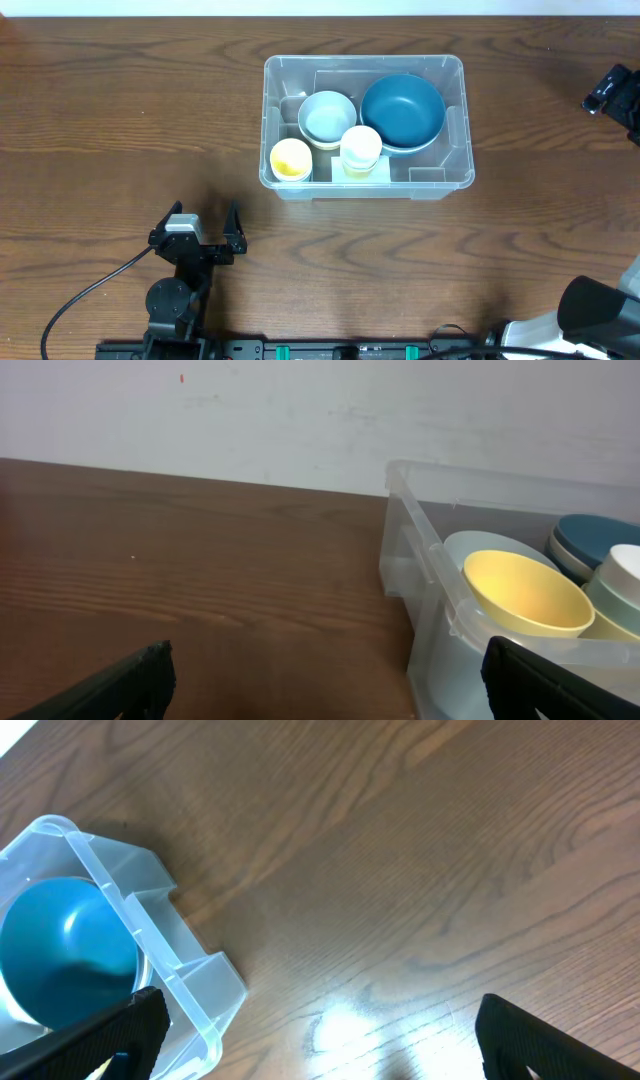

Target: Pack container

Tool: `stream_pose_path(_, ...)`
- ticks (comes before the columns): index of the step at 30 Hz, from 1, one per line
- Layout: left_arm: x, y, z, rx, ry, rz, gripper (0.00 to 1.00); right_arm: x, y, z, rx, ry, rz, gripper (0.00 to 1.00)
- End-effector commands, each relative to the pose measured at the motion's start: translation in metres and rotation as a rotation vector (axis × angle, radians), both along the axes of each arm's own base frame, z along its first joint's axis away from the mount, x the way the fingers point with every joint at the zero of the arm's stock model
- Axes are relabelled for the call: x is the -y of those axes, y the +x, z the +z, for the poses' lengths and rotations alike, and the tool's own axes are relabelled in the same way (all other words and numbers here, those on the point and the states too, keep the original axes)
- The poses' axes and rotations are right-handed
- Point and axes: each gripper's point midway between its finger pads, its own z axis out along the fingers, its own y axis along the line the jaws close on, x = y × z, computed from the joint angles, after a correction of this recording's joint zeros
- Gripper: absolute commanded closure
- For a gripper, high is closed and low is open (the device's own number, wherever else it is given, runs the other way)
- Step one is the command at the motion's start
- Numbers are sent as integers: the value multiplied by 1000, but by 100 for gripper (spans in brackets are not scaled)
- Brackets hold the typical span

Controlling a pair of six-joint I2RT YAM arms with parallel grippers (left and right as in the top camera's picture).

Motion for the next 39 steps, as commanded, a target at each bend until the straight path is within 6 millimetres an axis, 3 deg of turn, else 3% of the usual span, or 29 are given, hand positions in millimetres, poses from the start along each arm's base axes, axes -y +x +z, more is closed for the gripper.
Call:
stream_pose_path(1, -3, -1, -18, -50, 27, 11, 2, -1, 0, 1, 3, -2, 8, 1)
stream_pose_path(32, -3, -1, -18, -52, 28, 12, 2, -2, 0, 1, 3, -1, 11, 1)
stream_pose_path(36, -3, -1, -18, -52, 28, 12, 2, -14, 5, 0, 1, -1, 49, 1)
stream_pose_path(39, -3, -1, -18, -52, 28, 12, 2, -41, 13, 0, 1, -1, 128, 1)
